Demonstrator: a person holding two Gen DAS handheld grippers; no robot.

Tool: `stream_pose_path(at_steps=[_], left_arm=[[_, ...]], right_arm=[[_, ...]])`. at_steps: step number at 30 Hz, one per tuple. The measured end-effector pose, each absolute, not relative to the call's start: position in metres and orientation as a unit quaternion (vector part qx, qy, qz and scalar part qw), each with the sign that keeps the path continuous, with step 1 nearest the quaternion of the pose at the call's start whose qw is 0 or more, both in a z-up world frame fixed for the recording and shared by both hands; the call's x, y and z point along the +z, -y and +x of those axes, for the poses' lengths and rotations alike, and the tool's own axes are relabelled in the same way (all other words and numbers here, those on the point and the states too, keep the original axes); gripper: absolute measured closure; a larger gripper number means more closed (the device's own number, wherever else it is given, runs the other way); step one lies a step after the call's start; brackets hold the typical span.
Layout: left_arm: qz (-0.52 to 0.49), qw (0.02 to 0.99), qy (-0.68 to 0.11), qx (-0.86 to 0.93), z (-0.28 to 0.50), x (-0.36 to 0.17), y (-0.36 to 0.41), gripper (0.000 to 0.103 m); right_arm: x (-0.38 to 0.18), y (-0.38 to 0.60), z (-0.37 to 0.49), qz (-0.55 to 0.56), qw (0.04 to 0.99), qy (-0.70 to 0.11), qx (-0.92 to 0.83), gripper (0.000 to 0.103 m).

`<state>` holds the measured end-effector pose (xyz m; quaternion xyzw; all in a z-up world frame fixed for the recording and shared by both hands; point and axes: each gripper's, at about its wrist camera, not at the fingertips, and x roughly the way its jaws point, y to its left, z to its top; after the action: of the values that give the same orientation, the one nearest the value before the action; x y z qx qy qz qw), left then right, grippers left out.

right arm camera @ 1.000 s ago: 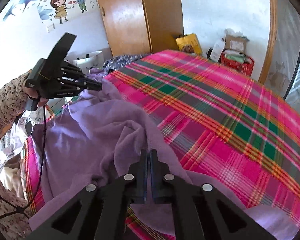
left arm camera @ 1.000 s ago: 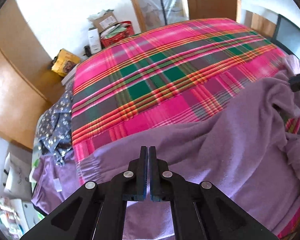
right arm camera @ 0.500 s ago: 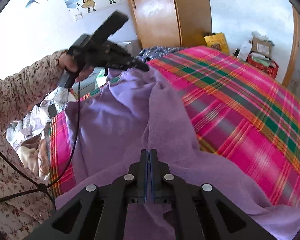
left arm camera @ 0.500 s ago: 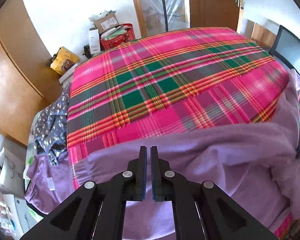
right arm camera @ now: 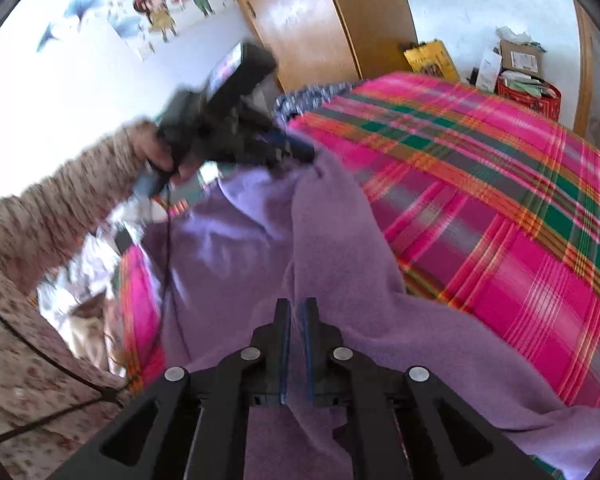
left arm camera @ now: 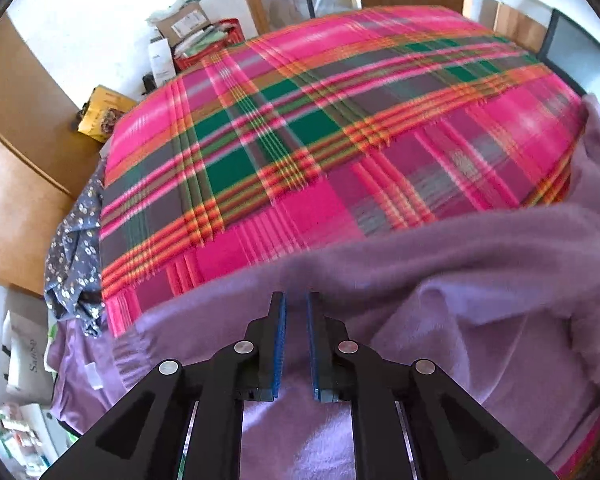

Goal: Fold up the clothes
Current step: 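Smooth the fleece with the left gripper while the right gripper holds its edge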

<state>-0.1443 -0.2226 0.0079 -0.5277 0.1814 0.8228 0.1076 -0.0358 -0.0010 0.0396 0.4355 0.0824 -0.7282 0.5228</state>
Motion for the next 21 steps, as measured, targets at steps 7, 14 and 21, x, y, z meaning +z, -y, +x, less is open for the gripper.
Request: stream_pose_path(at_steps=[7, 14, 21], left_arm=[[-0.53, 0.106, -0.182, 0.821, -0.139, 0.005, 0.228, 0.091], [-0.508, 0.092, -0.177, 0.838, -0.144, 0.029, 0.242, 0.088], [-0.503, 0.078, -0.17, 0.844, -0.162, 0.037, 0.245, 0.083]], right_arm=[[0.028, -0.01, -0.09, 0.455, 0.462, -0.076, -0.758, 0.074], [-0.005, -0.012, -0.117, 0.505, 0.441, -0.1, -0.735, 0.065], [-0.015, -0.013, -0.106, 0.522, 0.473, -0.105, -0.702, 0.062]])
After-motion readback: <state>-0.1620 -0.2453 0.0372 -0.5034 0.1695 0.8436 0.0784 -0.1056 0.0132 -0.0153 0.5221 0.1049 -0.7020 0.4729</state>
